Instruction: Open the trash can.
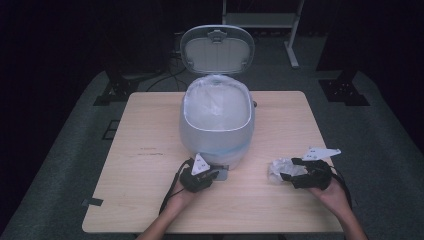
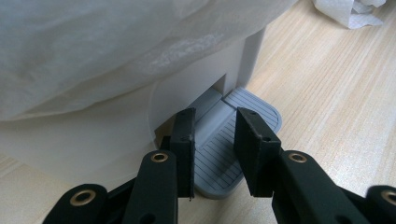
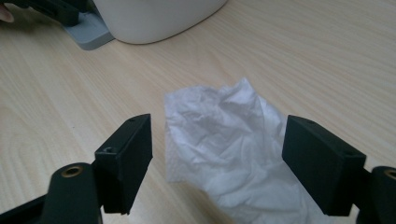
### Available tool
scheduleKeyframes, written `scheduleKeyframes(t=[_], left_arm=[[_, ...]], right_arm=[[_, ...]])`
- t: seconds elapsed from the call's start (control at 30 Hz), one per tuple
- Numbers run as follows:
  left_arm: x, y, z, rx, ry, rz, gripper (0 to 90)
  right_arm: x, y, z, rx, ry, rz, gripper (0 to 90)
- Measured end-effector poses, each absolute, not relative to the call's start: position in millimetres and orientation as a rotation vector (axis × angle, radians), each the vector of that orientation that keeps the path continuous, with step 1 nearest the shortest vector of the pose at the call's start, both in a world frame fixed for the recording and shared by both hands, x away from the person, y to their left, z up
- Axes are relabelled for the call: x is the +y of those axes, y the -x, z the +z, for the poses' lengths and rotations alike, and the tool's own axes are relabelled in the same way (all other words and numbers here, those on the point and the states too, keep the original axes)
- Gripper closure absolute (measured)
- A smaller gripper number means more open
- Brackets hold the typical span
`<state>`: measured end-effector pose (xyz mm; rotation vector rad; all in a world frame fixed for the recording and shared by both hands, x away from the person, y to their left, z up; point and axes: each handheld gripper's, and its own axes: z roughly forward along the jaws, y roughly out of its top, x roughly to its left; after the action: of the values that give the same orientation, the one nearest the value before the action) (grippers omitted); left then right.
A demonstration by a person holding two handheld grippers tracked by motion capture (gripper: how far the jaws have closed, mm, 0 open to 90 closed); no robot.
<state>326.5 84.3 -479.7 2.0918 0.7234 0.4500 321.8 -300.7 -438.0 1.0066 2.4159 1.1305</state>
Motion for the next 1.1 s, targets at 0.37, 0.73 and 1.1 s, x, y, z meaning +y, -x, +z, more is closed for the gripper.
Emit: scheduleKeyframes(t=[0.37,0.73,1.1], left_arm=[[84.6,-326.7,-479.7,0.724,-2.093,0.449,68.5],[84.5,-326.4,-480.0,0.724,-2.088,0.449,68.4],[84.4,-325.9,-479.8,0.726,-2.090,0.453,68.3]], right_arm=[[-290.5,-341.9,-439.6,2.460,-1.023,1.095,42.9],[-290.0,-340.4,-430.9,2.520,-1.012,1.074,83.0],[-305.4,-328.8,-395.8,2.467,-1.019,1.208,84.8]])
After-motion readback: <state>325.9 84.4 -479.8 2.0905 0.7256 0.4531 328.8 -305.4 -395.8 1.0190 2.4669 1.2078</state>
